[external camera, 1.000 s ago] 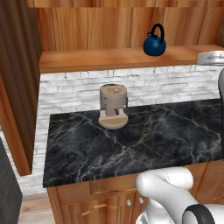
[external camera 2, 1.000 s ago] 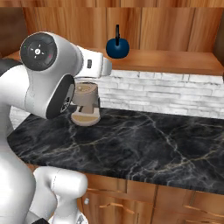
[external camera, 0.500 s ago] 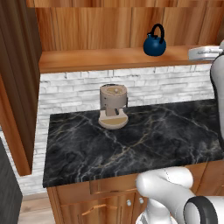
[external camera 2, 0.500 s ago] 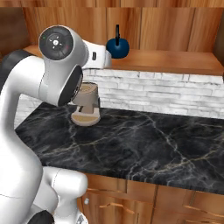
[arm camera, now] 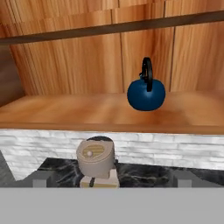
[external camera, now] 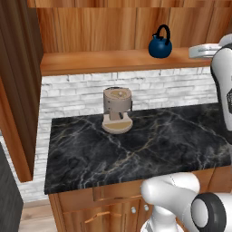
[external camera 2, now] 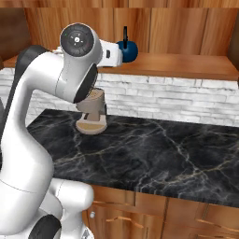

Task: Open the cabinet, pick the kettle from the cabinet, and place it in the sink.

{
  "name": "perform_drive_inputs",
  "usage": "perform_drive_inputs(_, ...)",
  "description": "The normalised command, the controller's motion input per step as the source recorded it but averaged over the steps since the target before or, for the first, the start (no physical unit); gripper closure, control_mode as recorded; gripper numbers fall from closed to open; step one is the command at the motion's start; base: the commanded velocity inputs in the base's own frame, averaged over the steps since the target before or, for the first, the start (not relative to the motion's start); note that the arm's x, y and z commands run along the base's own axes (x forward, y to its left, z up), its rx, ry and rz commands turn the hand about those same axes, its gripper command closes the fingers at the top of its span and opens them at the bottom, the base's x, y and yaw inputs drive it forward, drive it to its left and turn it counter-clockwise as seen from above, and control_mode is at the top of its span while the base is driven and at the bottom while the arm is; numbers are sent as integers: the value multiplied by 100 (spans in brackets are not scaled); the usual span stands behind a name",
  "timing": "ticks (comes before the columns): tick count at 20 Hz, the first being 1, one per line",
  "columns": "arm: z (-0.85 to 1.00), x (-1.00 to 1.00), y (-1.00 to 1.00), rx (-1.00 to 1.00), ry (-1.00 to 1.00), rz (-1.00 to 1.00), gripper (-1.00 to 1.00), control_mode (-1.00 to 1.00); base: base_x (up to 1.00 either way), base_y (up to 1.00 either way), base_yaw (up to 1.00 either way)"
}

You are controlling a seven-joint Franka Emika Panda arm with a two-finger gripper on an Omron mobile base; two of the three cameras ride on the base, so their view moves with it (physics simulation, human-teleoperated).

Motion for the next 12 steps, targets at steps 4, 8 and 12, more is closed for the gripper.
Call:
perform_drive_inputs(4,0,32,0,0,-3,0,-100,-100,0,0,0)
perform_drive_inputs(8,0,28,0,0,-9,0,-100,-100,0,0,0)
perform_drive_inputs(12,0,28,0,0,-11,0,-100,-100,0,0,0)
